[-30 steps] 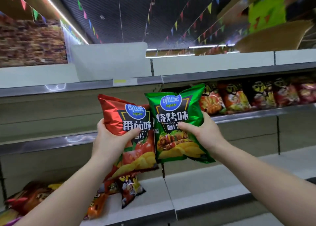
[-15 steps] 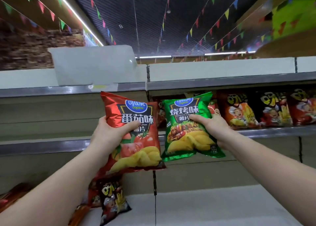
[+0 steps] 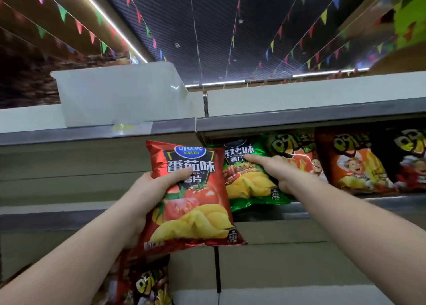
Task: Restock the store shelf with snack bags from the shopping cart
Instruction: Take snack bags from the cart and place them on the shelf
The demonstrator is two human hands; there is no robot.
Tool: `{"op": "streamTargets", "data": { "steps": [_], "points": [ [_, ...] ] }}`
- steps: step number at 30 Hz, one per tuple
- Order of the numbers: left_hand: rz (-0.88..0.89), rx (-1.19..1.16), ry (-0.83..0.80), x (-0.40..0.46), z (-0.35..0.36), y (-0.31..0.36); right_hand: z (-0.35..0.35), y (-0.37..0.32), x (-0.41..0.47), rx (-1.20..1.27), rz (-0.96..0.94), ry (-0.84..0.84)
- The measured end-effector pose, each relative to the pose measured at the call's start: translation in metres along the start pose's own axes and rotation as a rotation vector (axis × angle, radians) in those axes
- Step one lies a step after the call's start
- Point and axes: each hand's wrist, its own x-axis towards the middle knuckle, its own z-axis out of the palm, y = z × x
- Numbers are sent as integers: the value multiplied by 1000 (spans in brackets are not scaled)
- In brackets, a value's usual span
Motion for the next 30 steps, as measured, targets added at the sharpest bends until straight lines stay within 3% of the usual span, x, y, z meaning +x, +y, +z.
{"op": "streamTargets", "data": {
  "steps": [5, 15, 20, 27, 30],
  "points": [
    [15, -10, -40, 27, -9, 4, 24, 4, 46, 46, 17, -73],
    [24, -9, -113, 58, -17, 2, 36, 34, 120, 21, -41, -13],
    [11, -8, -141, 70, -11, -3, 41, 30, 114, -190, -88, 66],
    [-33, -38, -138, 74, 8, -12, 49, 18, 88, -686, -217, 206],
    [-65, -47, -161, 79, 19, -13, 40, 11, 71, -629, -235, 201]
  ]
}}
